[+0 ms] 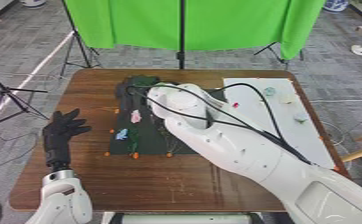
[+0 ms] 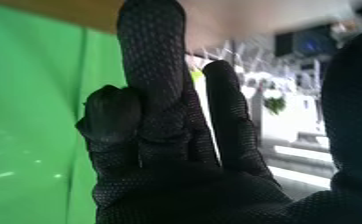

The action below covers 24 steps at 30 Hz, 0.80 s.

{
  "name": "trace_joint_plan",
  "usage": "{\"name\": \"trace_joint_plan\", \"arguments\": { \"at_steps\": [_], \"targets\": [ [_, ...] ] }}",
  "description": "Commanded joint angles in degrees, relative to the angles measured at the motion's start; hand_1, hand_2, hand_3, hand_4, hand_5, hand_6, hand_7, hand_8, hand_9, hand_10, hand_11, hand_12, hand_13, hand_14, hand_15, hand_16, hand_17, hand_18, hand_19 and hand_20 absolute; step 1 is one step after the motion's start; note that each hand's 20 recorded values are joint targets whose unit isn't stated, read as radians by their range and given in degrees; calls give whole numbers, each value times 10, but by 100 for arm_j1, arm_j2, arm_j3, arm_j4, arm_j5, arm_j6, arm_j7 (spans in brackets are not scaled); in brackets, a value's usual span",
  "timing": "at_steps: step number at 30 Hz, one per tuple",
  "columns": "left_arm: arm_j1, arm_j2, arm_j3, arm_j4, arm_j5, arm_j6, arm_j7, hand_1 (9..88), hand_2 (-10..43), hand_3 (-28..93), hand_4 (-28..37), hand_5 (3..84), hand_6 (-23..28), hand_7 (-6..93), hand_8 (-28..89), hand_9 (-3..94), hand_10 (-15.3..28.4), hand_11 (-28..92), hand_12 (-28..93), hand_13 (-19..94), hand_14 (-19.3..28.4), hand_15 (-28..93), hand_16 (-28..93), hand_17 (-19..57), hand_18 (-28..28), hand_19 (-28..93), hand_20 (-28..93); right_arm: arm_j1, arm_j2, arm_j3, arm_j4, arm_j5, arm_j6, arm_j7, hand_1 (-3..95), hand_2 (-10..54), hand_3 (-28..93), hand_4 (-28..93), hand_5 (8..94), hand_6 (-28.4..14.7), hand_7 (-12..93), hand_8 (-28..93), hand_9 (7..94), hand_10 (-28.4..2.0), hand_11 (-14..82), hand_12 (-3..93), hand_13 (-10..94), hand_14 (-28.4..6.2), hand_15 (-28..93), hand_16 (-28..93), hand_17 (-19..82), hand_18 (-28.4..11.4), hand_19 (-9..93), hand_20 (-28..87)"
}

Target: Arrange flowers

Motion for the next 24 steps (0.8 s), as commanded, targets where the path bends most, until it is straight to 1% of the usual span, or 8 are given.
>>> {"name": "trace_joint_plan", "arguments": {
  "at_steps": [1, 3, 4, 7, 11, 15, 21, 24],
  "targets": [
    [319, -208, 122, 22, 51, -85, -123, 196, 277, 589, -283, 615, 90, 73, -47, 644, 178, 226, 140, 641, 213, 388, -29, 245, 258, 739, 72, 368, 1669, 793, -1568, 443, 1253, 112, 238, -94, 635, -133, 425, -17, 84, -67, 486, -174, 63, 164, 770, -101, 469, 314, 431, -208, 841, 500],
    [315, -210, 124, 29, 76, -91, -140, 195, 276, 590, -283, 615, 89, 74, -47, 644, 178, 226, 140, 642, 213, 388, -29, 245, 257, 739, 72, 169, 2101, 1019, -1757, 366, 2118, 148, 235, -95, 636, -133, 420, -16, 82, -66, 479, -177, 61, 167, 769, -101, 472, 308, 432, -206, 839, 504],
    [298, -219, 132, 43, 67, -114, -139, 195, 276, 590, -283, 615, 89, 74, -47, 643, 178, 226, 140, 642, 213, 388, -29, 245, 257, 739, 72, 56, 2367, 1117, -1792, 304, 2820, 161, 231, -95, 635, -134, 411, -18, 81, -64, 469, -183, 60, 170, 768, -101, 475, 307, 434, -206, 839, 505],
    [313, -235, 126, 47, 85, -144, -176, 197, 274, 589, -283, 615, 90, 74, -47, 643, 177, 226, 140, 642, 213, 387, -29, 245, 257, 739, 71, -299, 2872, 1539, -1942, 217, 3408, 330, 209, -95, 637, -137, 400, -22, 86, -59, 465, -194, 59, 177, 758, -101, 503, 310, 441, -200, 849, 509],
    [333, -244, 95, 53, 89, -181, -174, 198, 274, 588, -283, 615, 90, 73, -48, 643, 178, 226, 140, 641, 212, 387, -30, 245, 258, 739, 71, -1028, 3620, 2383, -2180, 145, 3180, 802, 205, -95, 635, -141, 422, -21, 101, -63, 501, -192, 67, 183, 753, -105, 530, 306, 445, -201, 854, 511],
    [325, -259, 78, 72, 77, -207, -174, 198, 272, 588, -283, 615, 90, 74, -47, 643, 178, 225, 140, 641, 213, 387, -30, 244, 258, 740, 71, -2016, 4153, 3303, -2295, 48, 2826, 1142, 212, -95, 627, -139, 455, -10, 106, -70, 570, -186, 87, 191, 757, -111, 540, 303, 445, -207, 855, 512],
    [359, -295, 62, 73, 85, -234, -191, 198, 272, 589, -283, 615, 89, 75, -46, 643, 177, 226, 140, 641, 213, 387, -29, 244, 258, 741, 71, -2871, 4254, 3990, -1956, 41, 2141, 1568, 233, -95, 627, -133, 529, -4, 121, -80, 676, -176, 139, 200, 782, -107, 548, 303, 461, -208, 867, 507],
    [338, -304, 84, 76, 96, -257, -192, 200, 271, 587, -283, 615, 89, 75, -46, 643, 178, 225, 140, 641, 213, 387, -29, 244, 258, 740, 70, -3061, 4176, 4080, -1736, 145, 2141, 1730, 268, -95, 628, -133, 571, 6, 135, -93, 726, -163, 150, 196, 803, -97, 544, 305, 475, -204, 878, 500]
  ]
}}
